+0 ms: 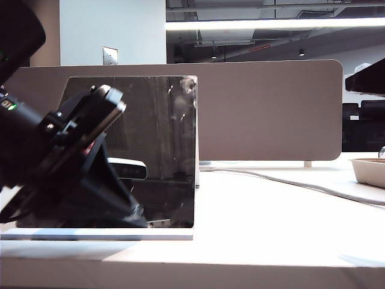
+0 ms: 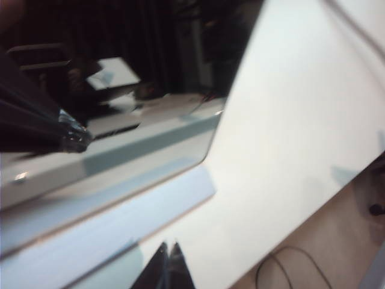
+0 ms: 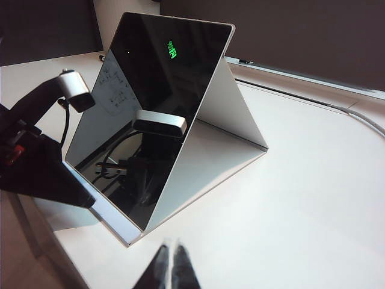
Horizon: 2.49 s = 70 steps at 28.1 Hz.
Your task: Push the base of the mirror on the table to move it forward for a short distance.
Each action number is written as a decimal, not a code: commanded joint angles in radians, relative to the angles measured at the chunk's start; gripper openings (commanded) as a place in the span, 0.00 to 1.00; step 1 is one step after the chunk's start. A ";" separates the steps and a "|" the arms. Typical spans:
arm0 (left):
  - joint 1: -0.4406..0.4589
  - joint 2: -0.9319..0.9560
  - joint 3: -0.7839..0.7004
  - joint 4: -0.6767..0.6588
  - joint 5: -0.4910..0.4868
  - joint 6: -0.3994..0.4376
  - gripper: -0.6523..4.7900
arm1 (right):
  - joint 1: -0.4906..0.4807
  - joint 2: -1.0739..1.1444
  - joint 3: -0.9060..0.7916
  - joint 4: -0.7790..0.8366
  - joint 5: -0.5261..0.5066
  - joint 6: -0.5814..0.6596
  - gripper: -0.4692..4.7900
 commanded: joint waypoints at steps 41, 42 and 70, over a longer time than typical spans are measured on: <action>0.006 0.093 0.008 0.027 -0.149 -0.027 0.12 | 0.000 0.000 0.001 0.017 0.001 -0.002 0.13; 0.009 0.093 0.008 0.026 -0.148 -0.027 0.12 | 0.000 0.000 0.001 0.017 0.001 -0.002 0.13; 0.046 0.132 0.142 -0.119 -0.174 -0.019 0.12 | -0.001 0.000 0.001 0.017 0.001 -0.002 0.13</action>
